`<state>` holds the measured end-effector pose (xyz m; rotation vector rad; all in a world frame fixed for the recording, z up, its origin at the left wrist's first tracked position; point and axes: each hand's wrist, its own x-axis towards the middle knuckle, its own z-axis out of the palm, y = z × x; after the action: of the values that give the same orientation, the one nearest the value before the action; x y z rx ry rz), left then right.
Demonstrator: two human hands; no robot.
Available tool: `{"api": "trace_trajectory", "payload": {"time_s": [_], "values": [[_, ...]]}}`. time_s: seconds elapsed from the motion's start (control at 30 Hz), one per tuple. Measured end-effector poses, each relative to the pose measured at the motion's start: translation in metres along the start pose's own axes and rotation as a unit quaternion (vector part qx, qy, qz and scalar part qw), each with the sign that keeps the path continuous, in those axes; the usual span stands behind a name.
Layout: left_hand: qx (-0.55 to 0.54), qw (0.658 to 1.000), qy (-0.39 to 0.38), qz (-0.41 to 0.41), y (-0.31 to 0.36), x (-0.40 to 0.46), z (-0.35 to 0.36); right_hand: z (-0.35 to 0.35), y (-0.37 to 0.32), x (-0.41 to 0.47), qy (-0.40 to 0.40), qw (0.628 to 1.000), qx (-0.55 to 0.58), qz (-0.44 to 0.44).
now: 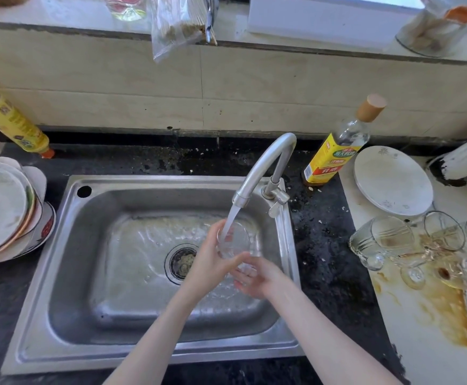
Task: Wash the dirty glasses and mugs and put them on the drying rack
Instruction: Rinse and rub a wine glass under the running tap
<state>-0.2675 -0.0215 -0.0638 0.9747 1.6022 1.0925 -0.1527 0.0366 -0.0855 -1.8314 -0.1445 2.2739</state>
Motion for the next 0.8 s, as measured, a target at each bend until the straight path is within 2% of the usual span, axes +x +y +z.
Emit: {"api": "trace_trajectory", "payload": {"time_s": [0.1, 0.2, 0.33, 0.53, 0.8], "values": [[0.025, 1.000, -0.003, 0.008, -0.003, -0.005, -0.004, 0.001, -0.002, 0.001, 0.012, 1.000, -0.018, -0.013], [0.038, 0.999, 0.019, 0.005, -0.004, -0.005, -0.006, 0.004, -0.004, 0.001, 0.016, 0.996, -0.083, -0.030], [0.076, 0.995, 0.046, 0.040, 0.006, -0.007, -0.006, 0.006, -0.019, 0.003, 0.032, 0.991, -0.107, -0.069], [0.108, 0.992, 0.055, 0.036, 0.010, -0.010, -0.008, 0.003, -0.057, 0.003, -0.012, 0.984, 0.082, -0.157], [0.111, 0.992, 0.057, 0.022, 0.008, -0.013, -0.008, -0.001, -0.073, -0.006, -0.025, 0.983, 0.111, -0.141]]}}
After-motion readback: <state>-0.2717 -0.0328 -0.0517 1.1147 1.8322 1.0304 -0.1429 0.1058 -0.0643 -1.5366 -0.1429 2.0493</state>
